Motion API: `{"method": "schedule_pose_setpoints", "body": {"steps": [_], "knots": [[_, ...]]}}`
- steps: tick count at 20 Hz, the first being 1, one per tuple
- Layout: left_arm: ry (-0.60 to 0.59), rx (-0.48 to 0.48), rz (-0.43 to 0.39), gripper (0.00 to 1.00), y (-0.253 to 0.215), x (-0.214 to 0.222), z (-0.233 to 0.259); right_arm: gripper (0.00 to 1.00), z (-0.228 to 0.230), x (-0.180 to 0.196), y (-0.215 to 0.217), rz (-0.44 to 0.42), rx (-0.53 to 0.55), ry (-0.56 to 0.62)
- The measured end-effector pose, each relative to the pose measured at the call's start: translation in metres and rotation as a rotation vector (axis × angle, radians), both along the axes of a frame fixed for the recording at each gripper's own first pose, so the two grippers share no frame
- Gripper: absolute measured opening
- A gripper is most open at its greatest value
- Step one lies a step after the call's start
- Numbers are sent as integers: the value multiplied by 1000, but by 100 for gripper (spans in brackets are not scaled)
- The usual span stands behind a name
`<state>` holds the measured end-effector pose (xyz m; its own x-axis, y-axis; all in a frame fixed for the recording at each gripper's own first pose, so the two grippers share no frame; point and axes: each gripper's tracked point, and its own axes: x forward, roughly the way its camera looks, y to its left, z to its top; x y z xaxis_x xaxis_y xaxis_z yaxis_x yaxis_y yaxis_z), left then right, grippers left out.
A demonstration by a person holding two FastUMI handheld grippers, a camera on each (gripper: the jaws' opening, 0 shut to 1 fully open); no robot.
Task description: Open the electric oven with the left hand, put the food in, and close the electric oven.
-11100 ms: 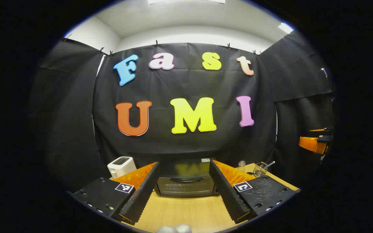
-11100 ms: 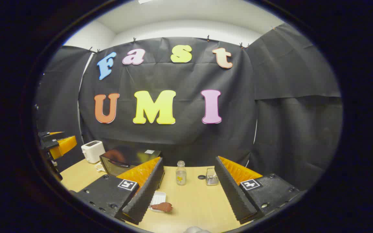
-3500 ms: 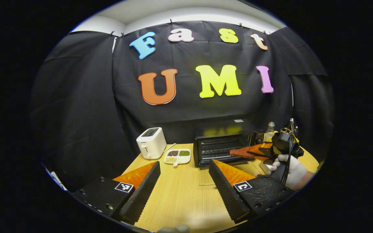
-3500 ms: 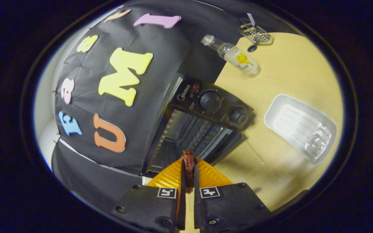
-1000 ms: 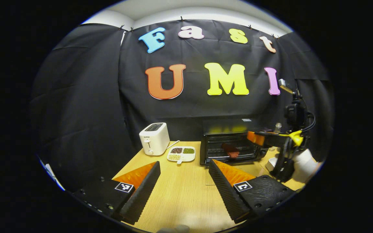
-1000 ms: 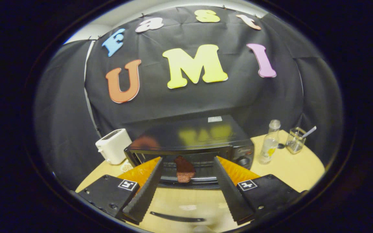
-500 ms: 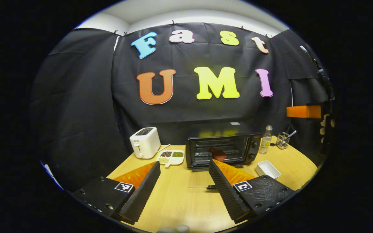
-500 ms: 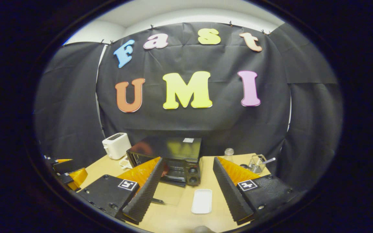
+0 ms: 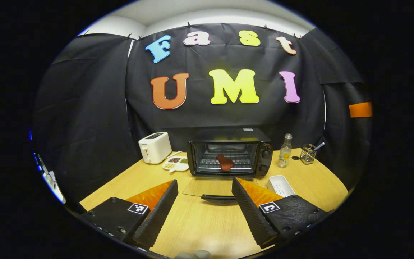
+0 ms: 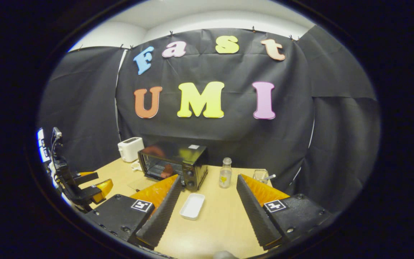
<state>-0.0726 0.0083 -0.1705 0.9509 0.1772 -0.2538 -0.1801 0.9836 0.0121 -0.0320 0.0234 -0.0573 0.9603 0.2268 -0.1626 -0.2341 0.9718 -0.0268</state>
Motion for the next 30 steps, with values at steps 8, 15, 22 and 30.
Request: {"method": "schedule_pose_setpoints", "body": {"steps": [8, 15, 22, 30], "knots": [[103, 8, -86, 96, -17, 25, -72, 98, 8, -11, -14, -72, -8, 1], [195, -18, -145, 97, -9, 64, -133, 98, 7, -4, 7, -154, -10, 44], [285, -8, -170, 96, -6, 95, -182, 98, 2, -4, 17, -239, -21, 73], [335, -17, -199, 97, -12, 102, -203, 98, -2, -7, 19, -289, -23, 89]]}}
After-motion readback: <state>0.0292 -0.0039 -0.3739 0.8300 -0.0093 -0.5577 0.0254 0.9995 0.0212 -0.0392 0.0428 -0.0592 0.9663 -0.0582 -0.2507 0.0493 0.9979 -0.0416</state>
